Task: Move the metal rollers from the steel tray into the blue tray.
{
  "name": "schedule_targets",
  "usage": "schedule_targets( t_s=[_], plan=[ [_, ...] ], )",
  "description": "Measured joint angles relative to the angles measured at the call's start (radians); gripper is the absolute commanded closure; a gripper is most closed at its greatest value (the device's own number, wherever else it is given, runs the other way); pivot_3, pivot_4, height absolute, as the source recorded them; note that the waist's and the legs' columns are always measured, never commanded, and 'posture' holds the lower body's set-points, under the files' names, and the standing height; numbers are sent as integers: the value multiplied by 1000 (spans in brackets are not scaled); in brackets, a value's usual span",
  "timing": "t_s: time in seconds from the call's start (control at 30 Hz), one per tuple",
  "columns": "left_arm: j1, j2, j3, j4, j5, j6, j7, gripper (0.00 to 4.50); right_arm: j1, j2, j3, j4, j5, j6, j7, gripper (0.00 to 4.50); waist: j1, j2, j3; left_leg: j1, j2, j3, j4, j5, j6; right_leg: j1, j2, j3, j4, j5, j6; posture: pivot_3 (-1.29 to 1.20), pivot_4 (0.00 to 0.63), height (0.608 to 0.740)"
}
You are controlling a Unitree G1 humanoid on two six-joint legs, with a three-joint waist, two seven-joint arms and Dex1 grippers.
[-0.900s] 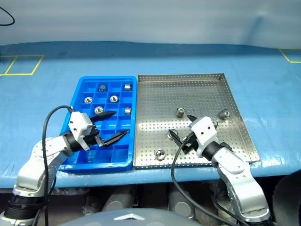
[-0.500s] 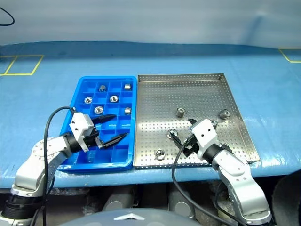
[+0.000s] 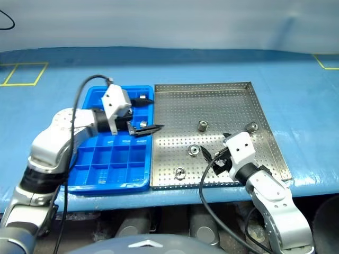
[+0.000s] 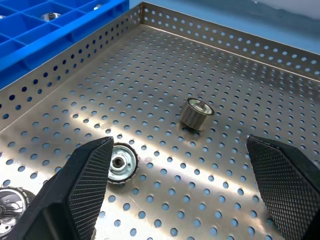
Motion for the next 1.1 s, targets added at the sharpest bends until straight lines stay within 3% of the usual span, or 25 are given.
schedule_targets(
  t_s=[0.17, 0.3, 0.67, 1.1],
  plan=[
    [-130, 20, -210, 108, 54, -76, -292, 2, 9, 25, -14, -43, 8, 36, -39, 25, -27, 0, 0, 0, 1, 3, -2, 0, 0, -2, 2, 4, 0, 0, -1, -101, 150, 740],
    [-177, 19, -311, 202, 142, -187, -415, 2, 34, 47, -13, -66, 7, 39, -67, 25, -34, 0, 0, 0, 2, 6, -1, -1, 1, -3, 3, 8, 0, 0, 0, -117, 150, 740],
    [-168, -75, -396, 338, 353, -513, -446, 2, 64, 95, 16, -78, 3, 37, -116, 25, -38, 0, 0, 0, 1, 13, 4, -3, 6, -2, 2, 14, 0, 1, 1, -134, 150, 740],
    [-144, -133, -463, 355, 446, -635, -510, 2, 63, 108, 22, -79, -1, 36, -131, 25, -56, 0, 0, 0, 1, 14, 7, -4, 8, -2, 2, 14, 0, 1, 2, -152, 150, 740]
  ],
)
